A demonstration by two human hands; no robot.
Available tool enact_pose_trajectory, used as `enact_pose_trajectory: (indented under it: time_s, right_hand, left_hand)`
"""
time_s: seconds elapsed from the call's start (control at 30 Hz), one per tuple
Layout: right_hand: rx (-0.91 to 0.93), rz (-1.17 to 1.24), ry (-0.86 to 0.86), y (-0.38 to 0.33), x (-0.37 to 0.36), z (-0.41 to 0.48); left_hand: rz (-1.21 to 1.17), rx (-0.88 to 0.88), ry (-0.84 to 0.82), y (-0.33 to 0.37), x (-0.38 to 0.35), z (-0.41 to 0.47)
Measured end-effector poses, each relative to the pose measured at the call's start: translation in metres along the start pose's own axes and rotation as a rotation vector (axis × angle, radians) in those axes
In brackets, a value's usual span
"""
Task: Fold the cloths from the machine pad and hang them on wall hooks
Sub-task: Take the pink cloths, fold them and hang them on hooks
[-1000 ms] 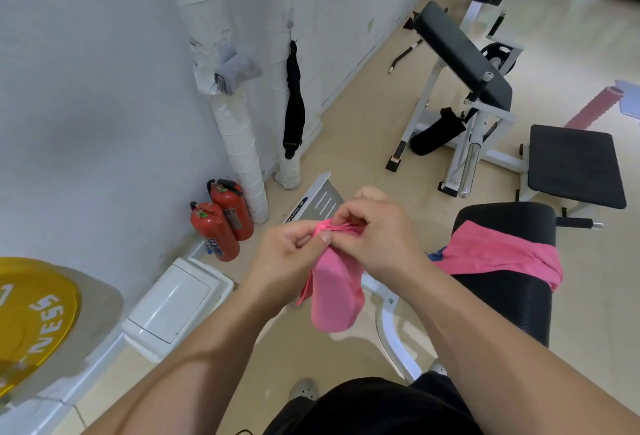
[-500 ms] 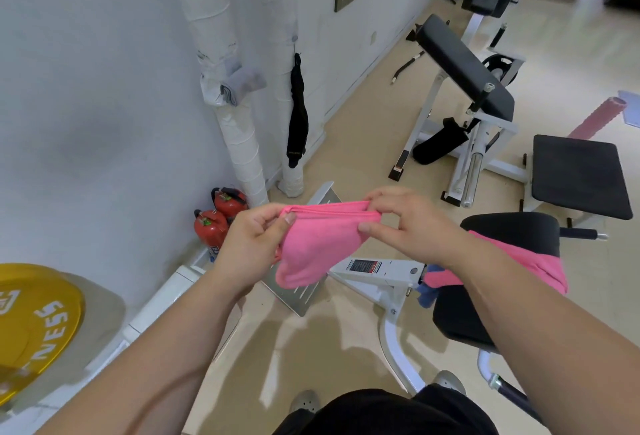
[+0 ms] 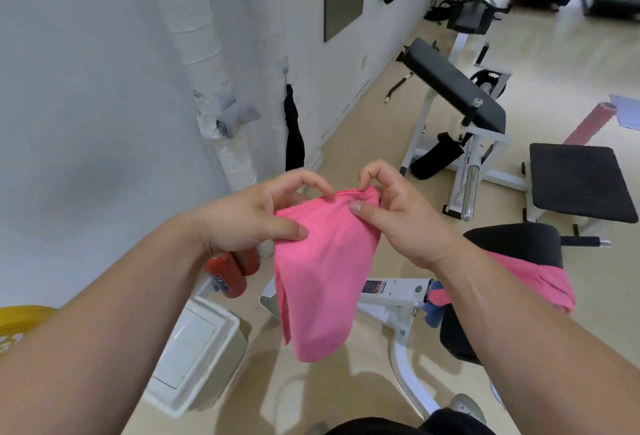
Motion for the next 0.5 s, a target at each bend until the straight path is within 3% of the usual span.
enact_pose_trajectory:
  time_s: [0.13,0.27,0.4,0.5]
  right_hand:
    - [-0.009,0.021,0.006,0.000,0.005,0.000]
    - [-0.027,0.038,0.021,0.002,0.014,-0.003]
    - [-0.124,0.148,0.061,0.020,0.027,-0.017]
    - [-0.213,0.131,-0.021,0.042,0.020,-0.030]
  left_hand:
    - [0.257,0.040,-0.154,0.014,-0.003,0.017]
    - [0.347,0.120,-0.256,0.013,-0.004,0.029]
    - [0.322,0.139,-0.196,0.013,-0.001,0.041]
    - [0.280,0.128,-0.117,0.012,0.002,0.047]
Point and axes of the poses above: each hand's wrist, its own z-axis towards the middle knuckle, its own x-axis out of the back of the hand, y = z × x, the point moved 6 cm from there along z, towards the middle knuckle, and after that the axes turned 11 degrees about z, right-handed, at the moved point
